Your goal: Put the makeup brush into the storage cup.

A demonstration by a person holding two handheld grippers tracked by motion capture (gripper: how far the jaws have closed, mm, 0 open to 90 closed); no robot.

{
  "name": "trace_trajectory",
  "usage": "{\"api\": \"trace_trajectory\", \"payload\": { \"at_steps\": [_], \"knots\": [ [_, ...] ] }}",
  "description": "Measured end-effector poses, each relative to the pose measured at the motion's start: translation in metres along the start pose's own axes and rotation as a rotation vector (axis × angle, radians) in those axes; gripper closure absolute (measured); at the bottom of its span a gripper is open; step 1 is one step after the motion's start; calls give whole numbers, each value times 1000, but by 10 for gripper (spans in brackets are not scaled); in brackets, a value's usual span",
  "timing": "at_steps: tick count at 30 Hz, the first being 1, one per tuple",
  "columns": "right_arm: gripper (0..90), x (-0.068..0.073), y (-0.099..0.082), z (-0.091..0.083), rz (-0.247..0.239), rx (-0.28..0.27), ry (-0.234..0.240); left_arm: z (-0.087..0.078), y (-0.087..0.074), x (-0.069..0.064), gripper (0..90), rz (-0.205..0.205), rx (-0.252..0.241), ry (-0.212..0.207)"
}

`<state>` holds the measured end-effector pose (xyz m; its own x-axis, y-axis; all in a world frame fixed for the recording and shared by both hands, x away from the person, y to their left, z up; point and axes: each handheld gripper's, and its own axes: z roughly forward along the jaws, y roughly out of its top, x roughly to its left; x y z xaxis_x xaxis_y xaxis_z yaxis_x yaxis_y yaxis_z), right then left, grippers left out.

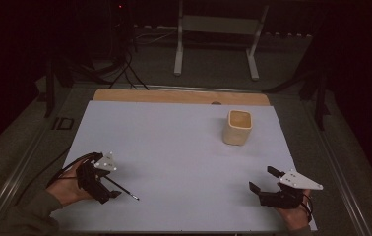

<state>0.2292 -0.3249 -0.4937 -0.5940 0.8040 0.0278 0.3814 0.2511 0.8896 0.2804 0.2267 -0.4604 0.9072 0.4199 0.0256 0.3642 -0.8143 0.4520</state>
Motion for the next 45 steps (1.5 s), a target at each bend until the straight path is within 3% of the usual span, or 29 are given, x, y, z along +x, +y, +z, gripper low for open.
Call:
{"api": "trace_trajectory", "payload": {
  "at_steps": [12,17,23,24,27,29,30,33,40,45],
  "knots": [
    [96,0,0,0,0,1,3,30,7,0,109,31,122,-31],
    [97,0,0,0,1,0,4,37,7,2,184,43,157,-24],
    [97,0,0,0,1,0,4,44,5,6,418,49,202,-34],
    [97,0,0,0,2,0,5,44,5,8,418,41,204,-53],
    [97,0,0,0,1,1,5,43,7,9,627,38,212,-64],
    [97,0,0,0,1,1,5,42,7,9,677,33,219,-66],
    [97,0,0,1,0,1,6,42,10,11,757,30,253,-72],
    [97,0,0,0,1,2,6,43,13,11,861,29,292,-82],
    [97,0,0,1,2,7,9,48,23,11,859,11,373,-91],
    [116,0,-1,1,2,6,10,47,22,11,868,6,363,-89]
  ]
}}
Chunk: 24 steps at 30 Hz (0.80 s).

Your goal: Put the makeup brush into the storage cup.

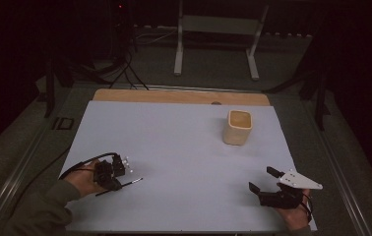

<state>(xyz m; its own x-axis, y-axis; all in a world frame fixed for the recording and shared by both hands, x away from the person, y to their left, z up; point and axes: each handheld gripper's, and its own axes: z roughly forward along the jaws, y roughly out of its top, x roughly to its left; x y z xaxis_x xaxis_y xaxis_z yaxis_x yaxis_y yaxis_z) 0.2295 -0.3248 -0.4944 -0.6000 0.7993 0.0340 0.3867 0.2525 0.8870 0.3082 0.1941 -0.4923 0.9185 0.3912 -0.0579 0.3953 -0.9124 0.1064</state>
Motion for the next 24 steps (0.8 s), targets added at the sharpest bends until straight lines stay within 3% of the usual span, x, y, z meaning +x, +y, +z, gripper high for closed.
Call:
{"api": "trace_trajectory", "payload": {
  "at_steps": [7,13,19,24],
  "knots": [
    [116,-1,0,-1,2,-6,-2,-3,-4,1,868,-5,-37,-13],
    [115,0,0,-1,3,-7,0,-8,-3,-3,868,14,-73,-22],
    [115,0,0,-1,3,-7,-1,-13,-4,-2,868,-2,-103,-21],
    [115,0,0,-1,3,-7,-1,-23,-7,-2,868,-7,-168,-12]
  ]
}}
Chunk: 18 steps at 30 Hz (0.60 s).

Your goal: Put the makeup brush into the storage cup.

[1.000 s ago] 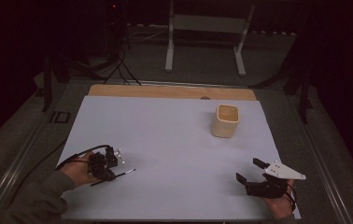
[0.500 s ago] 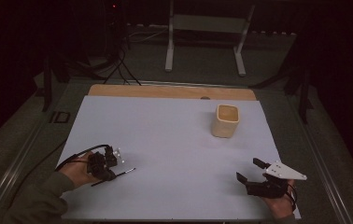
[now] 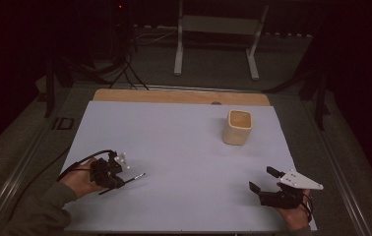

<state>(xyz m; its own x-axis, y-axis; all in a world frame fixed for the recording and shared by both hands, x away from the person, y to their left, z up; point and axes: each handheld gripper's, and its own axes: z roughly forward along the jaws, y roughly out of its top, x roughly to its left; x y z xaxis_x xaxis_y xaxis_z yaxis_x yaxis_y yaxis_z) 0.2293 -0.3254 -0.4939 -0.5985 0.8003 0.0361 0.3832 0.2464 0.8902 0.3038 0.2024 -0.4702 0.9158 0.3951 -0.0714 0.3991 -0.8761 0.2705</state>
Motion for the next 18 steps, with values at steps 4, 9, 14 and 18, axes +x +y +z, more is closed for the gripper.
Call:
{"api": "trace_trajectory", "payload": {
  "at_steps": [4,9,14,18],
  "knots": [
    [115,0,0,0,0,-1,1,-6,-2,1,868,-19,-32,15],
    [115,0,0,0,0,-1,0,-13,-3,3,868,-49,-62,35],
    [115,0,0,0,1,-1,0,-17,-2,4,868,-73,-93,58],
    [115,0,0,0,1,-2,0,-23,-2,4,868,-91,-133,79]
  ]
}}
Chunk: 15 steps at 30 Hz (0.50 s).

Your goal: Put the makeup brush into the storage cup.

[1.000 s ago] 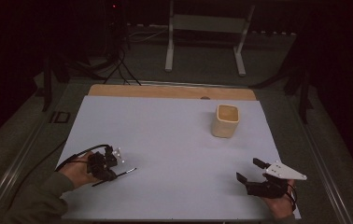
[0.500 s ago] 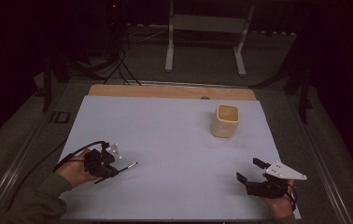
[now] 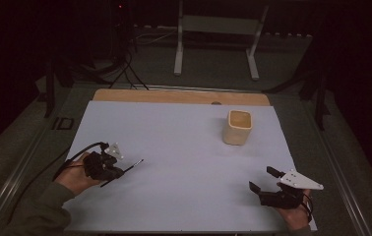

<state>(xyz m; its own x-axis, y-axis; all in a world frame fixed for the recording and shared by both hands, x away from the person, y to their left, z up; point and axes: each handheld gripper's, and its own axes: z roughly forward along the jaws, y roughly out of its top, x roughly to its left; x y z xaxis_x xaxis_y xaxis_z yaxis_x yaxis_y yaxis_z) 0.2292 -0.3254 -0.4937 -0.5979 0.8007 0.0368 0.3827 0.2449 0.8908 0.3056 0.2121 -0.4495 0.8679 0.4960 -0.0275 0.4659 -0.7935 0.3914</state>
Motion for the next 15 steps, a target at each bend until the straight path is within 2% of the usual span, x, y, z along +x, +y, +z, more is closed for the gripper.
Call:
{"api": "trace_trajectory", "payload": {
  "at_steps": [3,5,8,10,15],
  "knots": [
    [115,0,0,0,1,1,0,-3,0,1,868,-6,-15,5],
    [115,0,0,0,0,0,0,-7,0,1,868,-20,-49,17],
    [115,0,0,0,1,0,0,-9,0,1,868,-23,-60,25],
    [115,0,0,0,1,0,-1,-13,1,1,867,-28,-95,49],
    [115,0,0,0,1,-2,-2,-18,3,-1,867,-40,-147,91]
  ]
}}
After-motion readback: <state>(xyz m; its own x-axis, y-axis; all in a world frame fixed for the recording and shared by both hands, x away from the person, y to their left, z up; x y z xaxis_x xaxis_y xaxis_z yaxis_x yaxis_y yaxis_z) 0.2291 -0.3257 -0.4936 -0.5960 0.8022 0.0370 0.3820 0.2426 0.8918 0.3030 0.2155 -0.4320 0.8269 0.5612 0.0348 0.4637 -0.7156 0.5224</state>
